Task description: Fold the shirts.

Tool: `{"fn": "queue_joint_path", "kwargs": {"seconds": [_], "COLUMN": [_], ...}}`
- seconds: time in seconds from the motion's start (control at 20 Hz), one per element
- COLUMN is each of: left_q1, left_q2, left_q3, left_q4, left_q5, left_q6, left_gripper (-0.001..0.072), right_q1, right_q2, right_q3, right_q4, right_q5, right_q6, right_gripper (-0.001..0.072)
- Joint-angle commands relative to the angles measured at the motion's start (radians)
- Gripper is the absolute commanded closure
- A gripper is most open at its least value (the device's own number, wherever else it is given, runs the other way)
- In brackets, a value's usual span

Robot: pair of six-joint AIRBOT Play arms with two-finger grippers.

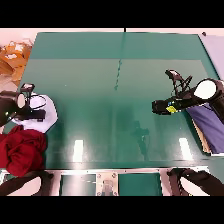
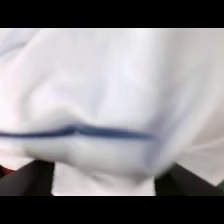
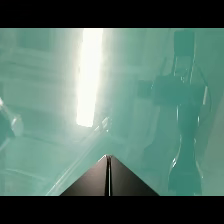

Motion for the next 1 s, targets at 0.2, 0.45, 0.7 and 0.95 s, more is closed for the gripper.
{"fn": "queue_joint_path", "kwargs": {"seconds": [0.2,0.45,0.7,0.95], "left_q1": [0.031,-0.129,-0.432,-0.676], "left_q2": [-0.086,0.063,0.171,0.087], "left_q3": [0.064,0.295,0.586,0.603], "left_q4": [-0.003,-0.035,-0.143,-0.34], "left_q5": [-0.069,-0.245,-0.219,-0.033], "left_q6": [0.024,0.089,0.049,0.016], "left_gripper": [0.0691,0.0693,0.0693,0.0691], "right_q1": [0.001,0.001,0.002,0.003], "right_q2": [0.001,0.001,0.001,0.001], "right_q3": [-0.001,-0.001,-0.002,-0.002], "right_q4": [0.0,0.0,0.0,0.023], "right_q5": [0.0,-0.021,-0.022,-0.002], "right_q6": [0.0,0.0,0.0,0.001], "right_gripper": [0.0699,0.0698,0.0698,0.0696]}}
